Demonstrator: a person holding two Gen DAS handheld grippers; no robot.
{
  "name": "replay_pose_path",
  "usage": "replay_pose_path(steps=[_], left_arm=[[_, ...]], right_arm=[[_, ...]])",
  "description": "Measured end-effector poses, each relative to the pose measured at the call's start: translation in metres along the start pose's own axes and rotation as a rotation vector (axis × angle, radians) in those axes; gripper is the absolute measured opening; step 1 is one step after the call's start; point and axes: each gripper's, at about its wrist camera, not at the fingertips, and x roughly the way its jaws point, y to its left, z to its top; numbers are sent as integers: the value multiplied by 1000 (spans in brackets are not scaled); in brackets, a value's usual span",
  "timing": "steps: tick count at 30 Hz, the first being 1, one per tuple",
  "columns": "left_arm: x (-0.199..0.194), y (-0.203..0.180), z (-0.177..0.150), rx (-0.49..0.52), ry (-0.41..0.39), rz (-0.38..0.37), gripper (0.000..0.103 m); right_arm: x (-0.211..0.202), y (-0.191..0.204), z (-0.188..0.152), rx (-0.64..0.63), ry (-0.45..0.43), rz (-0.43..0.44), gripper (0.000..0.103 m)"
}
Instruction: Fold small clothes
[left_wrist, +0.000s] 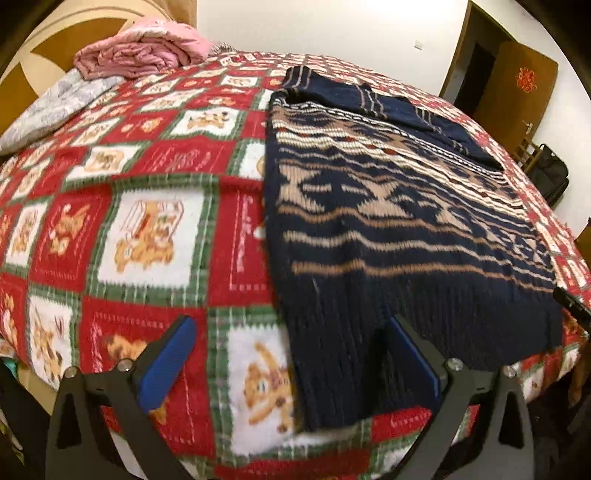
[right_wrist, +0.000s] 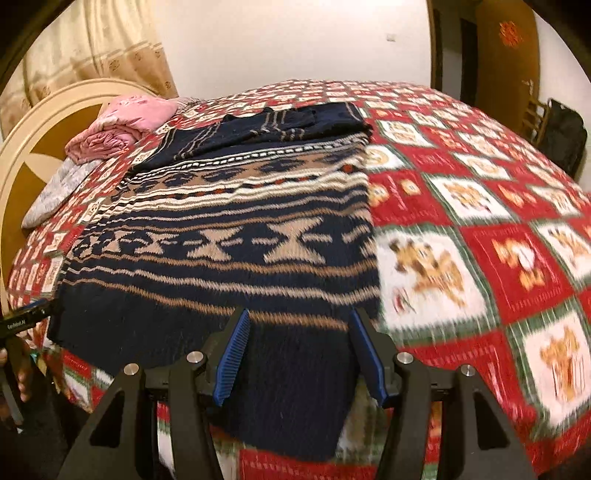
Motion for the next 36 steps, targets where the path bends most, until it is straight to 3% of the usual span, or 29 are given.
replay_pose_path(steps=[7,17,29,36], left_arm=[[-5,-11,-8,22,5,-32,91],[-8,-26,-19,75,21,-18,76],[-12,-14,-17,8,50,-76,55],[-11,-18,-20,13,48,-76,53]], right_arm=[[-4,-16,-10,72,41,36,57],[-7,-21,-23,90,85,62,42],[-11,-22,-34,89,127,63,39],[-5,-34,-37,152,99,96,24]])
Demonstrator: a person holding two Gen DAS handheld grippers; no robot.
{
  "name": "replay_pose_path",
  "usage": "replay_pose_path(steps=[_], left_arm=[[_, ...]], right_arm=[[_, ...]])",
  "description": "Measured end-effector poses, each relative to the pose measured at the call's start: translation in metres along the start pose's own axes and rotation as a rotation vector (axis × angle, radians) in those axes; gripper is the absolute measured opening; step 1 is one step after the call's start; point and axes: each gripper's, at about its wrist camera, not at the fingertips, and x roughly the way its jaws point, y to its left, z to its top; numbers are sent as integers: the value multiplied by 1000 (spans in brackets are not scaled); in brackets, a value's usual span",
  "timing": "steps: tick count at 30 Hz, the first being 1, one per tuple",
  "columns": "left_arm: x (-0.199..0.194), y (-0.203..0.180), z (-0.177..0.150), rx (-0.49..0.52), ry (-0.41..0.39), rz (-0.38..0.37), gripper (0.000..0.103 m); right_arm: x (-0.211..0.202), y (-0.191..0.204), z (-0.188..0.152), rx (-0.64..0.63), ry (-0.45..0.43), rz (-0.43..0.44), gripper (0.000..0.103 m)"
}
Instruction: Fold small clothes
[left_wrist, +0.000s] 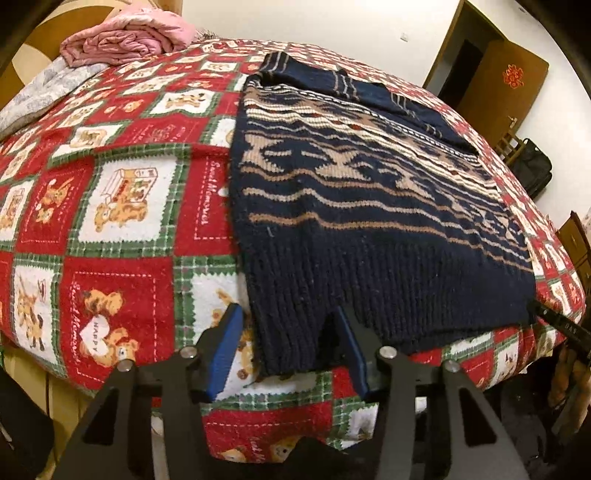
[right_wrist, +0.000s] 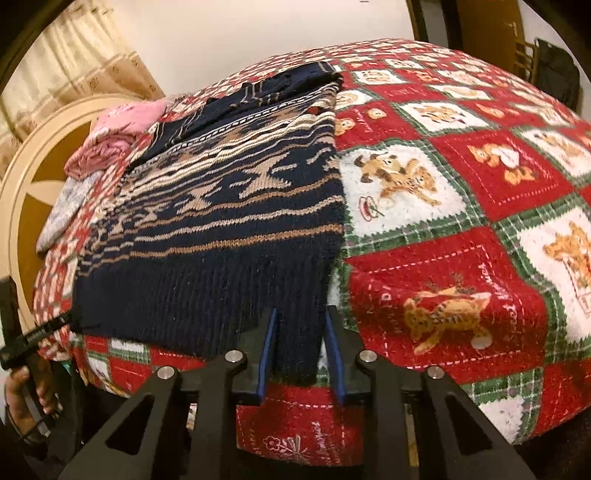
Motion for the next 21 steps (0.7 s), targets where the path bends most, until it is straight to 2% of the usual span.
replay_pose_path(steps=[2,4,10,14,15,16,18,21], left_arm=[[-1,-2,0,-4,12,-26,53],[-1,-2,1,0,16,-18,46],[2,-2,0,7,10,-13,48],[3,-3,-1,32,3,-27,51],[3,-3,-1,41,-2,-23,39],[1,-4,-1,51,-15,-6,16],[-2,-1,2,47,-19,-47,12],[-7,1,5,42,-35,-68,11]], right_arm=[[-3,3,1,-9,-12,-7,24],[-2,4,1,-12,-12,-16,24],[2,-7,0,45,-16,31,24],[1,-2,0,25,-19,18,24],[1,-1,0,19,-19,14,22],[0,0,0,15,-23,14,20],[-3,2,1,9,-34,27,10],[-11,4,3,15,-58,82,6]])
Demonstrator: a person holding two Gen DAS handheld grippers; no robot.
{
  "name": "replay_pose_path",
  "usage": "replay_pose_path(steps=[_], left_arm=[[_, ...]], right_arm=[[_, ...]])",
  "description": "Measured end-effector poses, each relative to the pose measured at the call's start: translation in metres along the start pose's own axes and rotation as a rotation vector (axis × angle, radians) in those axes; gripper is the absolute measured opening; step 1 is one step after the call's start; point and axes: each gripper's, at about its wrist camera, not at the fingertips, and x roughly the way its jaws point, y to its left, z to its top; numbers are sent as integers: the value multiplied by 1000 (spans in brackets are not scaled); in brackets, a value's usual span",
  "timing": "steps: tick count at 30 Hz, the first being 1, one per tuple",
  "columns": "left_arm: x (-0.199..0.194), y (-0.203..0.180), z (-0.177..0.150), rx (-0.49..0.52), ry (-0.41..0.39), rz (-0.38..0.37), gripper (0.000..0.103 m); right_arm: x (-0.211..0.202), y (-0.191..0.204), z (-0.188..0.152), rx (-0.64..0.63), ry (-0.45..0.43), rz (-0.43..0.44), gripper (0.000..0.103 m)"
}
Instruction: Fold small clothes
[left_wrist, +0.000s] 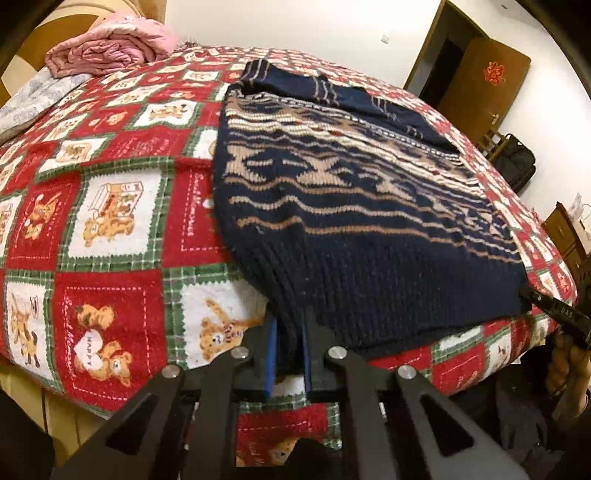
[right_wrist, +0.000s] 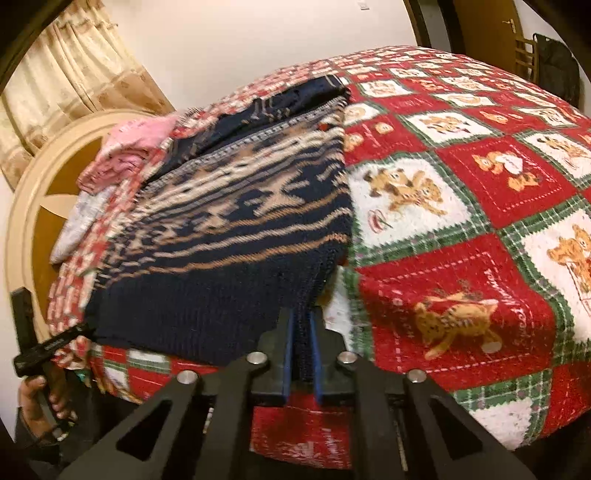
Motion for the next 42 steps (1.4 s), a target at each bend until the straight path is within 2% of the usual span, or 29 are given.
replay_pose_path(steps=[10,16,27,34,42], left_arm=[[-31,8,20,-50,-121,-107,11],[-32,11,33,-57,-152,-119,11],[-39,3,97,-35,-243,-124,10],[-21,9,136,-75,-239,-138,10],[0,6,173,-57,-223,-115,10]], right_arm=[[-22,2,13,37,-70,119,6],[-32,1,30,61,-109,169,6],[-47,13,108,12,-222,148,6],[-35,15,156,10,-234,123,6],[-8,21,194,5,-224,102,6]])
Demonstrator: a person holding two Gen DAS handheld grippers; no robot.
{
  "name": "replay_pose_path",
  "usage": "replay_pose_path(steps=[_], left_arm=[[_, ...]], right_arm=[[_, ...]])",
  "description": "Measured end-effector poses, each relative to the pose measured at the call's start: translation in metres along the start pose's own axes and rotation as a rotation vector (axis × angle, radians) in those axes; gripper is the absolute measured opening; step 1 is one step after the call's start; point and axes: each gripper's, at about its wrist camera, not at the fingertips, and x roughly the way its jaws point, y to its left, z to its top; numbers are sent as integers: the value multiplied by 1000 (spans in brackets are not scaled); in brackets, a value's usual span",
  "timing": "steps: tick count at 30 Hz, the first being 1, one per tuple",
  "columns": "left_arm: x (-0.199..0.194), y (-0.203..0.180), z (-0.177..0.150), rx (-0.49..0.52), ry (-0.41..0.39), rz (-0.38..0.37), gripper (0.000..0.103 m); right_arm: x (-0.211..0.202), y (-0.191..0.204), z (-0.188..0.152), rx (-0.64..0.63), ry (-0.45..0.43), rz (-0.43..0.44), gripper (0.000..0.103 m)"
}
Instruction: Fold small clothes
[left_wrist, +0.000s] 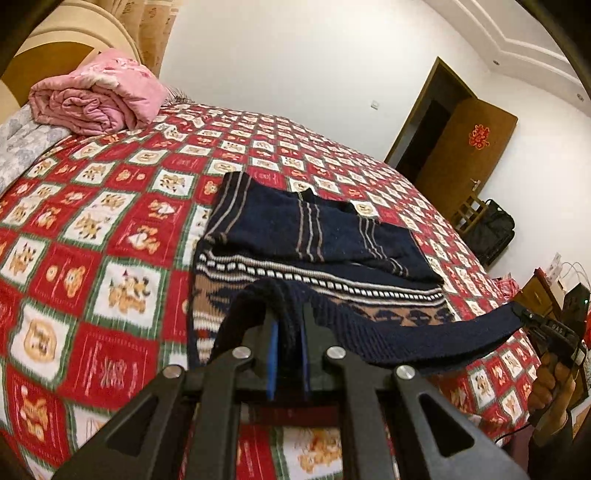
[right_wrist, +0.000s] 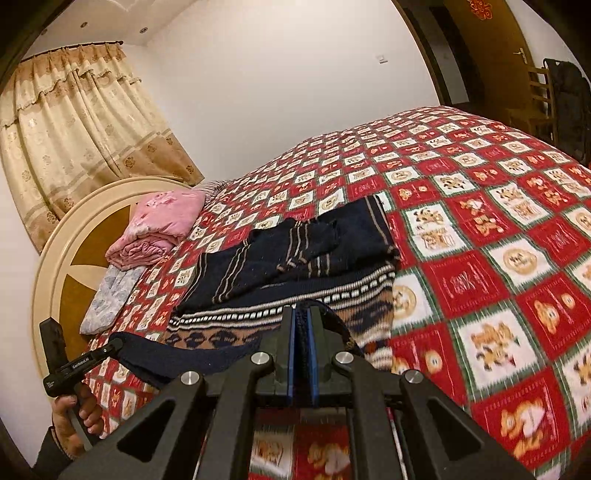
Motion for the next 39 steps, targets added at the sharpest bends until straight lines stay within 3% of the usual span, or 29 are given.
replay_pose_path(steps=[17,24,37,39], left_arm=[[70,4,78,-13,11,16,10],[113,13,108,-39,42,21,10],[189,30,142,-41,113,51,10],[197,31,144,-42,120,52,10]], right_arm=[[82,-8,84,-16,9,-49,6],[141,-21,119,-5,39,-82,6],[252,-51,150,7,132,-139,6],[262,-55,154,11,133,-149,0]])
